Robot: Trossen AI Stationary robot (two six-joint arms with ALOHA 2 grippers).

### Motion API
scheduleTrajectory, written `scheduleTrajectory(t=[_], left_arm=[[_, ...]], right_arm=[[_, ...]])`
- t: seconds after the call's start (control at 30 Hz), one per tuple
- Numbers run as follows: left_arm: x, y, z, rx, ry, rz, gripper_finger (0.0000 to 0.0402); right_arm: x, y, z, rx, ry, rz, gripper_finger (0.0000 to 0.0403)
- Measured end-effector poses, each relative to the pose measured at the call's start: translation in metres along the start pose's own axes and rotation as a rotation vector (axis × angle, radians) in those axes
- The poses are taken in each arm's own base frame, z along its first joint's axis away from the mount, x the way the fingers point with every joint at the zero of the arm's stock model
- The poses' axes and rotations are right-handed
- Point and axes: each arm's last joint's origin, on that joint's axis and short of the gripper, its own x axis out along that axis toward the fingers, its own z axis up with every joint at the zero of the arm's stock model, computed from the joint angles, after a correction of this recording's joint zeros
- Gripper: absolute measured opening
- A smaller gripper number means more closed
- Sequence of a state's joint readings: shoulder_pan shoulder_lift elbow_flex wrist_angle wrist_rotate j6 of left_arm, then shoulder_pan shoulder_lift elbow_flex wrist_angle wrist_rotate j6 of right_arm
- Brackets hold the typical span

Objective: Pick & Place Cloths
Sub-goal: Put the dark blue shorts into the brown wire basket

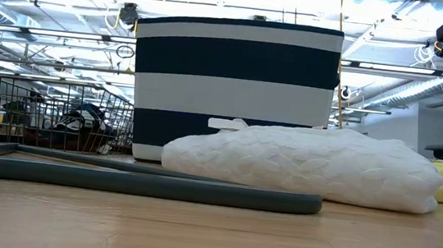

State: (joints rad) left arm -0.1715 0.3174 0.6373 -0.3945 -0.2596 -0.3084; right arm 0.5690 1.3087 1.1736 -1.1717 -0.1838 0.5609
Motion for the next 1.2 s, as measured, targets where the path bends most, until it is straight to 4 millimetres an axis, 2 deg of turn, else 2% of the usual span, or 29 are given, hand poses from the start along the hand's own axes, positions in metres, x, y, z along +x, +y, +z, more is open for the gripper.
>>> scheduleTrajectory(t=[0.17, 0.37, 0.67, 1.0, 1.2], left_arm=[[-0.001, 0.001, -0.001, -0.004, 0.013, 0.004, 0.0021], [-0.001, 0.001, -0.002, -0.005, 0.018, 0.006, 0.0021], [-0.001, 0.001, -0.002, -0.013, 0.016, 0.009, 0.0021], [-0.001, 0.001, -0.002, -0.031, 0.015, 0.01, 0.0021], [-0.001, 0.001, -0.002, -0.047, 0.013, 0.01, 0.0021]], right_arm=[[0.006, -0.003, -0.002, 0.009, 0.019, -0.01, 0.02], [0.027, -0.012, -0.012, 0.065, 0.106, -0.038, 0.0231], [0.056, -0.026, -0.023, 0.153, 0.167, -0.086, 0.0232], [0.091, -0.042, -0.035, 0.218, 0.15, -0.115, 0.023], [0.109, -0.052, -0.045, 0.328, 0.165, -0.133, 0.0219]])
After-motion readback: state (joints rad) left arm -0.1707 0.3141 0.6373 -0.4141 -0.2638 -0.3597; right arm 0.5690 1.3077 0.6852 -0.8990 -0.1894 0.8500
